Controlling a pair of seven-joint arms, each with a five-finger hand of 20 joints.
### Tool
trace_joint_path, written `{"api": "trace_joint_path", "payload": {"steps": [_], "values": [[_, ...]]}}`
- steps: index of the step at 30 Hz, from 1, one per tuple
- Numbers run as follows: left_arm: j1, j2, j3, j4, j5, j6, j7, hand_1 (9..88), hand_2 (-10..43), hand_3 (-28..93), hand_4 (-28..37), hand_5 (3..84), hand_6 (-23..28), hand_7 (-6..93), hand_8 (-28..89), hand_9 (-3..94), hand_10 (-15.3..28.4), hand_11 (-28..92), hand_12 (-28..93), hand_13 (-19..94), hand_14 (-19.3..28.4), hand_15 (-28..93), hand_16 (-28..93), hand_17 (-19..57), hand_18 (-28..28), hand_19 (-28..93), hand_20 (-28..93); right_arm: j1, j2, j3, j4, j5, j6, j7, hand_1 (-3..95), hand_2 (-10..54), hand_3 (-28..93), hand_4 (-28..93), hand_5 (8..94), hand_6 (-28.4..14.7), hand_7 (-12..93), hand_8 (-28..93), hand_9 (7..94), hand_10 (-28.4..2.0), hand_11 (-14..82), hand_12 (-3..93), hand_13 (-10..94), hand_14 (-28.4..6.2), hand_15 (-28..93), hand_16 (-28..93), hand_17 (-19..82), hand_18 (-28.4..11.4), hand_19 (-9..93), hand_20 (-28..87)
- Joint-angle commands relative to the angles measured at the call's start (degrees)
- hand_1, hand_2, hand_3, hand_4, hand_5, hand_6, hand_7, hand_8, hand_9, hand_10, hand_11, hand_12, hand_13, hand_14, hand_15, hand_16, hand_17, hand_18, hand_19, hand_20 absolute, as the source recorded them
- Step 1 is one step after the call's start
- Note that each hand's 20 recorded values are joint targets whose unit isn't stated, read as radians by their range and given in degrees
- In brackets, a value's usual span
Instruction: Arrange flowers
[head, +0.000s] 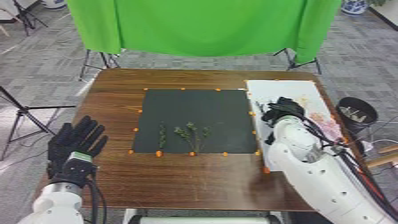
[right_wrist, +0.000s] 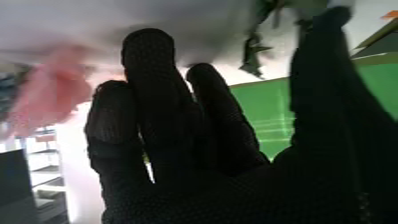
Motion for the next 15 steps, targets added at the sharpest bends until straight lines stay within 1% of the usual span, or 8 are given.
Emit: {"api": "trace_joint_path", "payload": {"steps": [1,3,5,6,9,10,12,15], "values": [[-2.3,-0.92,0.61,1.33,1.27,-0.89,-3.36,28.7,17.7,73,-28.3,47.4,10.2,21.7,-12,40.5,16.0,26,10,29,16.8,45,-11,-6.1,15.0,43,7,-3.3,-2.0,-2.7,1.1,1.4,5.0,0.6,53.6,-9.5,72,-28,61.0,-5.7,38,7,72.2,-14.3,20.4,27.6,72,-10.3,58,31,41,-24.1,92,28],[-3.2,-0.91,0.86,1.62,0.98,-1.03,-3.63,28.7,17.7,73,-28.3,47.4,10.3,21.6,-12,40.5,16.0,26,10,29,16.8,45,-11,-6.1,15.0,43,6,-3.9,-2.0,-2.7,0.6,1.8,8.3,2.4,56.7,-9.5,70,-28,63.6,-4.7,40,9,77.8,-12.2,15.2,36.4,75,-10.0,58,32,42,-23.9,93,29],[-2.8,-1.07,0.59,1.63,1.43,-0.85,-4.05,28.8,17.8,73,-28.3,47.4,10.3,21.7,-12,40.6,16.0,26,10,29,16.8,45,-11,-6.1,15.0,43,6,-4.7,-1.8,-2.4,0.3,0.9,9.0,2.4,58.6,-9.5,71,-28,67.5,-3.2,42,12,82.0,-11.0,16.7,42.2,78,-10.3,60,31,45,-24.0,93,31],[-2.4,-1.00,0.52,1.48,1.01,-0.79,-3.68,28.8,17.8,73,-28.3,47.4,10.3,21.6,-12,40.6,16.1,26,10,29,16.8,45,-11,-6.0,15.0,43,6,-5.2,-1.6,-2.1,0.0,1.2,9.8,2.6,59.4,-9.5,72,-28,68.9,-2.5,43,13,83.2,-10.7,17.4,43.7,79,-9.7,60,31,46,-24.0,93,31],[-1.0,-1.32,0.26,1.05,0.68,-0.34,-2.42,28.8,18.0,73,-28.3,47.4,10.3,21.7,-12,40.7,16.1,26,10,29,17.0,46,-11,-6.0,15.1,44,7,-5.8,-1.2,-1.9,-0.6,1.3,12.6,2.4,60.4,-9.5,73,-28,70.6,-2.0,44,14,84.8,-10.4,17.8,45.2,81,-8.7,59,31,47,-24.0,93,32],[-0.8,-1.01,0.23,0.82,-0.37,0.06,-1.03,28.7,18.0,73,-28.3,47.5,10.3,21.7,-12,40.7,16.1,26,10,29,17.0,46,-11,-6.1,15.2,44,7,-5.1,-1.1,-2.4,-0.4,0.7,15.1,1.6,60.5,-9.5,73,-28,71.1,-1.8,44,14,85.1,-10.4,17.6,45.3,81,-8.6,58,31,47,-24.0,93,32],[-1.2,-0.81,0.20,0.89,-0.97,0.33,-0.32,28.8,18.0,73,-28.3,47.6,10.3,21.8,-12,40.9,16.2,26,9,29,17.1,46,-11,-6.1,15.2,44,6,-4.0,-0.4,-3.4,-0.8,-1.2,19.3,1.8,60.2,-9.5,74,-27,71.9,-1.9,43,14,85.8,-10.4,16.9,44.9,82,-8.5,57,32,48,-24.3,93,32],[-1.7,-0.80,0.31,1.14,-0.54,0.09,-0.98,28.8,18.0,73,-28.3,47.7,10.4,21.8,-12,41.1,16.2,26,9,29,17.2,46,-11,-6.1,15.3,44,6,-3.7,0.4,-3.5,-3.0,-2.3,23.8,2.2,59.9,-9.5,74,-27,72.8,-1.9,42,14,86.6,-10.4,16.2,44.5,83,-8.2,56,32,49,-24.3,93,33]]}}
